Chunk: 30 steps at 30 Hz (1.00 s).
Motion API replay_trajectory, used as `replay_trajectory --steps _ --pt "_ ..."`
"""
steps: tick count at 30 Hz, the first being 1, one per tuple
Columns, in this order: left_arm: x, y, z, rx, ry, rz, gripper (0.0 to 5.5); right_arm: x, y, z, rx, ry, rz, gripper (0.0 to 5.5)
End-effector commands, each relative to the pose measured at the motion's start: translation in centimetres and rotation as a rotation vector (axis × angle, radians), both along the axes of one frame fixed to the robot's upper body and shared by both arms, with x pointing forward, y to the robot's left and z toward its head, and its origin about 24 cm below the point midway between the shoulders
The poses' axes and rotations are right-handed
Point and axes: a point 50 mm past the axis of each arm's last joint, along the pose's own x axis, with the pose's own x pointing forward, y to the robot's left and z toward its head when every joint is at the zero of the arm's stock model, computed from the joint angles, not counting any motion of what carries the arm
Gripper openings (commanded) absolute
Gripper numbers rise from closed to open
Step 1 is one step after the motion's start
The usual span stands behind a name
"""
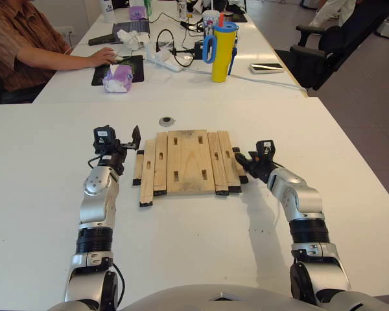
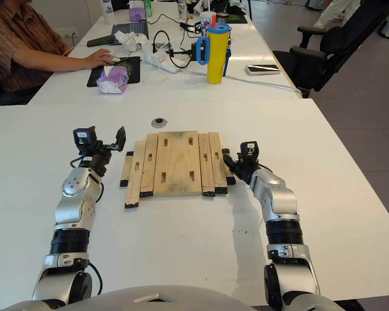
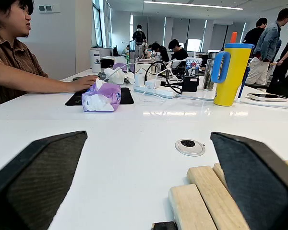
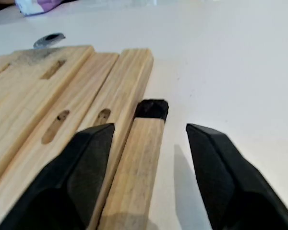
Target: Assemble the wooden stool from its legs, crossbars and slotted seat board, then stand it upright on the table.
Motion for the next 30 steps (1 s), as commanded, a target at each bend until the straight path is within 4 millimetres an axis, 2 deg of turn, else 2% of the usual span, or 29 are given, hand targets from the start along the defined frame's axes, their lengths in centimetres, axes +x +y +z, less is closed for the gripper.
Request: replay_trajectory --steps 1,9,15,23,30 --pt "-0.2 0.0 0.0 0.007 0.002 0.008 4.77 -0.3 -0.2 -0.3 0.027 0.033 -0.010 2.78" --pt "-0.5 0.0 -0.3 0.000 0.008 0.014 4.77 0.0 -0.4 0.7 0.242 0.012 -0.083 2.78" --pt "-0.5 -0.1 -0.4 -0.002 0.009 0.014 4.77 -0.1 -0.6 0.3 0.166 0.029 -0.094 2.78" --pt "-0.5 -0.2 -0.4 -0.007 0.011 0.012 4.77 -0.2 -0.4 -0.5 0.185 0.057 -0.118 2.78" --pt "-0.6 -0.1 -0.4 -0.004 0.011 0.015 4.77 -1.2 0.1 -1.8 0.020 0.149 -0.002 2.78"
